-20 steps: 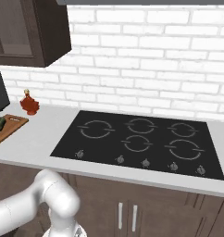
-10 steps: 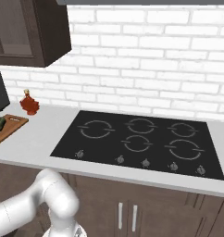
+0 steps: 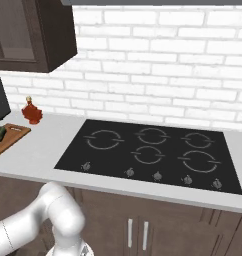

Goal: Place the appropriate cutting tool for cutting the cucumber skin on the cutting board.

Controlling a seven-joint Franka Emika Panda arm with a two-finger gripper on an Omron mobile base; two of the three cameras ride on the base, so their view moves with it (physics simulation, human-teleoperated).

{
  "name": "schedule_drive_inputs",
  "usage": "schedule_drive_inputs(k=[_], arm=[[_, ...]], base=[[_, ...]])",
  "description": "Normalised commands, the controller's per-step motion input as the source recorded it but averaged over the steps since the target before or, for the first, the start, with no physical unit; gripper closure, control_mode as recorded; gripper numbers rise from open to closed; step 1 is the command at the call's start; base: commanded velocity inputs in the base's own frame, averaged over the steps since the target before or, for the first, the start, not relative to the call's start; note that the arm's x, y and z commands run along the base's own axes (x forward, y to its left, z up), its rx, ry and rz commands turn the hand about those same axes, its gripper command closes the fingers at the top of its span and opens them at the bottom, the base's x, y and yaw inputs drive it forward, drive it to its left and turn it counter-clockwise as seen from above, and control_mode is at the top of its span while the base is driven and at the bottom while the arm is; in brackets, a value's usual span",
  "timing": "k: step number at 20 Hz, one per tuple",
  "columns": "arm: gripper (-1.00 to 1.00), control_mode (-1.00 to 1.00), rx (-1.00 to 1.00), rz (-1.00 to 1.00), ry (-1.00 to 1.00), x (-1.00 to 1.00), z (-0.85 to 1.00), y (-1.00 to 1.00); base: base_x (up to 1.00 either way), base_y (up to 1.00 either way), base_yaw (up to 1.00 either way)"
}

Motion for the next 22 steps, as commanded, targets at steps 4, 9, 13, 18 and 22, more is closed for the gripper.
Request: schedule_drive_inputs(k=[4,9,13,18,22], arm=[[-1.0,-1.0,0.01,0.0,0.0,0.12,-0.02,0.17],[-1.0,-1.0,0.0,0.0,0.0,0.0,-0.24,0.19],[-1.0,-1.0,0.0,0.0,0.0,-0.17,-0.56,0.14],[1.0,-1.0,0.0,0.0,-0.01,-0.39,-0.7,-0.04],[1.0,-1.0,0.0,0.0,-0.07,-0.39,-0.63,-0.27]], base=[[0.0,0.0,0.0],[0.0,0.0,0.0],[0.0,0.0,0.0],[0.0,0.0,0.0],[0.0,0.0,0.0]])
